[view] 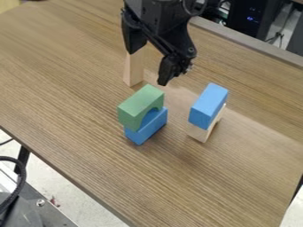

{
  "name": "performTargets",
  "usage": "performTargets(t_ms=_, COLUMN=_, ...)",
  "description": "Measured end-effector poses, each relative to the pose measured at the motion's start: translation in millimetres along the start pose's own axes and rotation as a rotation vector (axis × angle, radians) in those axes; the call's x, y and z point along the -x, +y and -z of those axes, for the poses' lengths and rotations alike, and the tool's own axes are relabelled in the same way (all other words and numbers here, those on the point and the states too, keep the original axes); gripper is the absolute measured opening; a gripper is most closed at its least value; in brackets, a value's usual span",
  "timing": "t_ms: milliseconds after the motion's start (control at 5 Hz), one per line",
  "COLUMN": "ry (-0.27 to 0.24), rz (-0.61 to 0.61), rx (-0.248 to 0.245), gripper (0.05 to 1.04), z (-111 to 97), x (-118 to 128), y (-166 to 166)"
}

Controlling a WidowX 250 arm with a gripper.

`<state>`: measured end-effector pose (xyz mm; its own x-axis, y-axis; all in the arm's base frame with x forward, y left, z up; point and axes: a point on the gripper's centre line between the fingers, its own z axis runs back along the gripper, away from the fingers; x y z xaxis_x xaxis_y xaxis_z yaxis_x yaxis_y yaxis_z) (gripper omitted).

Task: Put the blue block on top of the green arch

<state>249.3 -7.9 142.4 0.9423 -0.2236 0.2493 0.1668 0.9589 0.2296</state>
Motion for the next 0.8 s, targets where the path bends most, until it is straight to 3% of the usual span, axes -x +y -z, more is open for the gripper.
performTargets(t_ms=200, ry=0.023, rz=0.002, rx=0.004, gripper=1.001, z=5.2, x=3.1, y=-1.8)
performTargets(t_ms=400, ry=0.055, rz=-0.018, rx=0.042, gripper=1.001, z=12.5, x=-4.5, y=-14.5)
performTargets(t_ms=600, ry=0.076, rz=-0.017, rx=0.075, gripper=1.001, z=14.5, x=-21.8, y=-32.3)
performTargets(t_ms=800, ry=0.061, rz=-0.039, rx=0.111, gripper=1.001, z=6.4, x=-38.4, y=-47.6)
